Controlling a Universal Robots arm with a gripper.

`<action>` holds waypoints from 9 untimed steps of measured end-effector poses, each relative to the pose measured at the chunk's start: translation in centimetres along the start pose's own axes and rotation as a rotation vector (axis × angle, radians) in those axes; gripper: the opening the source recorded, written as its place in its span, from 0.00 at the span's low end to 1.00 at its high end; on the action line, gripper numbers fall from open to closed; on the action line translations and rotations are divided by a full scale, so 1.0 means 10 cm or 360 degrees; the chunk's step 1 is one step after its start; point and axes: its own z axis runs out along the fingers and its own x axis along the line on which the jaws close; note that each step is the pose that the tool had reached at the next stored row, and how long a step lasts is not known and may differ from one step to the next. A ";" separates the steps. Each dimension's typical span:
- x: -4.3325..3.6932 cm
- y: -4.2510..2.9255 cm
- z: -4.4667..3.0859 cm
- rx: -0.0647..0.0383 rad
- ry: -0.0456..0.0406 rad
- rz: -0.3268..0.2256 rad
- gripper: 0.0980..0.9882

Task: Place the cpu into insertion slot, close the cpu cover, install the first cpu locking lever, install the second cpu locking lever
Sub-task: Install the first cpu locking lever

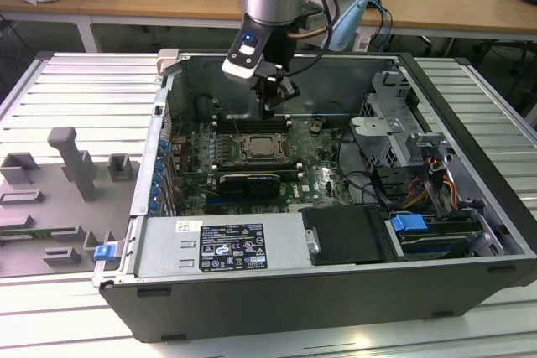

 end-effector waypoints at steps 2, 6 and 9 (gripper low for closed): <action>0.000 0.000 0.000 0.0002 0.0003 -0.0085 0.01; 0.000 0.000 0.000 0.0005 0.0009 -0.0265 0.01; 0.001 -0.002 0.000 0.0006 0.0011 -0.0339 0.01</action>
